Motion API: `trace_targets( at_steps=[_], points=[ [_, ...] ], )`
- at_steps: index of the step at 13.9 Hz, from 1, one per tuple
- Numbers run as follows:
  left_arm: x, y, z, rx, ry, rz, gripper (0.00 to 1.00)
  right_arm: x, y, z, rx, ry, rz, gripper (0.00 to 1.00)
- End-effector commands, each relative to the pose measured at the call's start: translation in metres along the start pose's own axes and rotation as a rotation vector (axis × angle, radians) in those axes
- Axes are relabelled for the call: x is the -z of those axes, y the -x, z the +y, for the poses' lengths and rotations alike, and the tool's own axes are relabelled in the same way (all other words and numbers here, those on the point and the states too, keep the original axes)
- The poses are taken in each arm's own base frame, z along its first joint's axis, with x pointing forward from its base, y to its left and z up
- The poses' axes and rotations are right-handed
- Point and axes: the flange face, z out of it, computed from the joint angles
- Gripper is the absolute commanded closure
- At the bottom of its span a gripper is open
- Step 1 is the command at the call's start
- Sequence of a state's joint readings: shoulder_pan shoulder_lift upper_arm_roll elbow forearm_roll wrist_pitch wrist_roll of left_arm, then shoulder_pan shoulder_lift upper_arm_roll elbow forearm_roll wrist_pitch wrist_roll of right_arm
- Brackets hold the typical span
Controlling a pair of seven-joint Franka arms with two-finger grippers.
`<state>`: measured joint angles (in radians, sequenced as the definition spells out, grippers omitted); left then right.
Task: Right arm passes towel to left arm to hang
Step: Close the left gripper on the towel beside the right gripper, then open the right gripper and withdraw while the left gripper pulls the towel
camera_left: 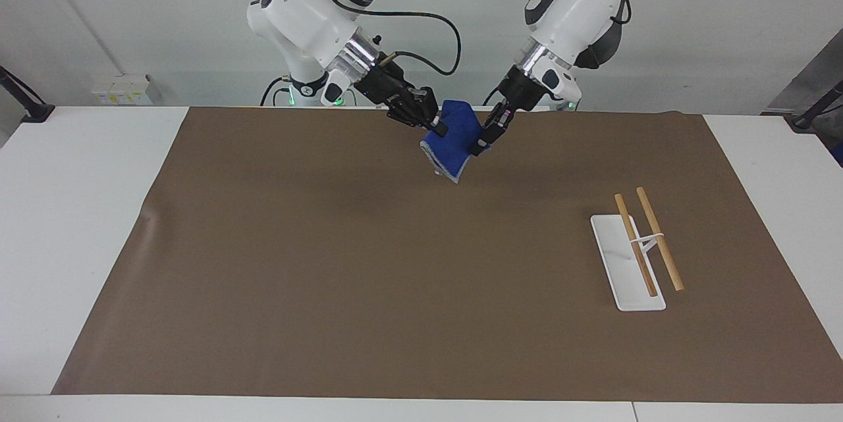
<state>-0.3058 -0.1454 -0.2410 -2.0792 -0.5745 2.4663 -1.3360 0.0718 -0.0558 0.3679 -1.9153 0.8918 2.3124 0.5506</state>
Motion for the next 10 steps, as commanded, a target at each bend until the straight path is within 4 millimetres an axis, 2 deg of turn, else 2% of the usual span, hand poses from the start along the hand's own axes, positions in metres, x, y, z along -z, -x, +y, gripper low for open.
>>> trace_targets(
  at_steps=[1,4,5,7,10],
  points=[
    [0.006,-0.003,-0.008,-0.031,0.015,0.001,1.0,0.011,0.003,-0.001,-0.007,0.005,-0.008,0.4],
    [0.01,-0.016,-0.004,-0.092,0.026,0.017,1.0,0.035,-0.008,0.009,0.026,0.088,0.0,0.28],
    [0.015,-0.031,-0.001,-0.1,0.034,0.032,1.0,0.043,-0.011,0.014,0.06,0.147,0.024,0.17],
    [0.022,-0.054,0.001,-0.079,0.039,0.057,1.0,0.062,-0.017,0.022,0.133,0.273,0.084,0.01],
    [0.045,-0.116,0.002,-0.005,0.052,0.116,1.0,0.096,-0.033,0.039,0.163,0.416,0.15,0.0]
  ],
)
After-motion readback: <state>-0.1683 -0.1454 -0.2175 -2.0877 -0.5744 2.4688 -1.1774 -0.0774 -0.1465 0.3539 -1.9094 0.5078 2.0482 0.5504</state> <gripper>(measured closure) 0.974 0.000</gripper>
